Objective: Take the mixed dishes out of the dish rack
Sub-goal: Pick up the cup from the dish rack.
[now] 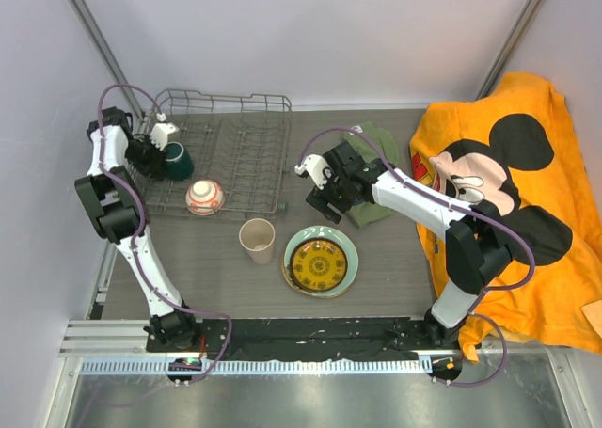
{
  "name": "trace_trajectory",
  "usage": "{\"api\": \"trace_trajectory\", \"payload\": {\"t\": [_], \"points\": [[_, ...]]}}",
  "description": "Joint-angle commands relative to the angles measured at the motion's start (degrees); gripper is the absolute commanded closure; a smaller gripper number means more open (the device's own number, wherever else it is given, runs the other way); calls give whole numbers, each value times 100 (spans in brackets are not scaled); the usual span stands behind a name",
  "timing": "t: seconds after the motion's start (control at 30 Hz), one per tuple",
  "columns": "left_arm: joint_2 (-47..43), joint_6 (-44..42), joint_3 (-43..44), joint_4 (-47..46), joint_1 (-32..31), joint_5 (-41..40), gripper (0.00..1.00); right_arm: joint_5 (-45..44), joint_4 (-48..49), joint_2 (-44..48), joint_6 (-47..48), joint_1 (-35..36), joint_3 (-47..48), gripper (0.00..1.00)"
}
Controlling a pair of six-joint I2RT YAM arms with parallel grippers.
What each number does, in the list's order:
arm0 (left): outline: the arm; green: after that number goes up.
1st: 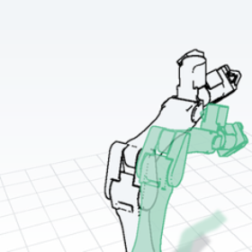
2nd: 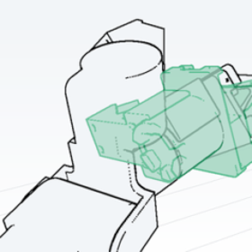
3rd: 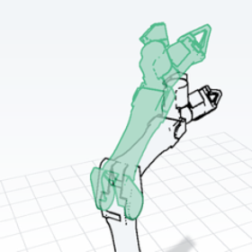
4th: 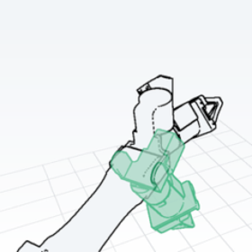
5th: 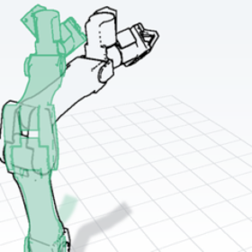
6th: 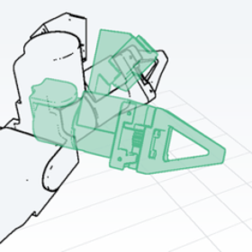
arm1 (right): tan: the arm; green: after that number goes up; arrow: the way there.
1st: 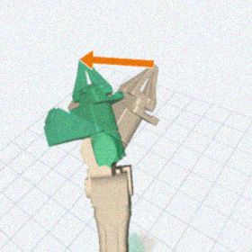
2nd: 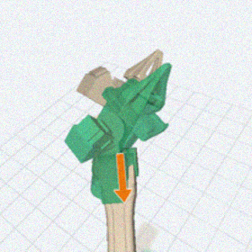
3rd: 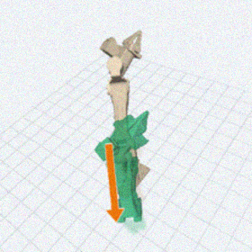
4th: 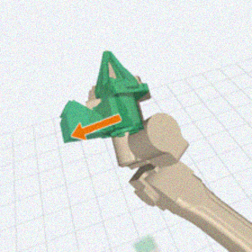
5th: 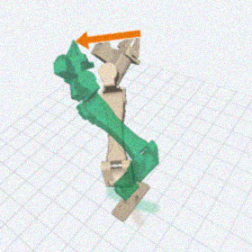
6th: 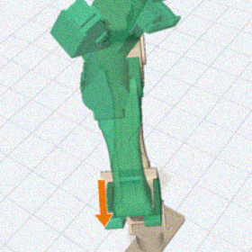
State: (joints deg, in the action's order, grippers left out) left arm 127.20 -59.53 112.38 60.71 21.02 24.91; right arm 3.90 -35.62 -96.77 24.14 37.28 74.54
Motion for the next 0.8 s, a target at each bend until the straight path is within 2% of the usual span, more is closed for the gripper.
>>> {"api": "trace_trajectory", "payload": {"t": [0.0,0.37,0.53,0.63,0.77], "points": [[-669,468,320,539,-36,1103,100,32,46,62,56,-19,87,22],[-1029,1083,531,1250,-45,2052,100,23,55,123,-67,-19,192,22],[-1232,1583,469,1549,-36,2791,100,356,204,229,-427,-19,420,22],[-1355,1690,373,1786,-45,3186,100,610,353,308,-673,-19,596,22],[-1619,2093,-214,1673,-45,3740,100,779,687,413,-911,-19,702,22]]}}
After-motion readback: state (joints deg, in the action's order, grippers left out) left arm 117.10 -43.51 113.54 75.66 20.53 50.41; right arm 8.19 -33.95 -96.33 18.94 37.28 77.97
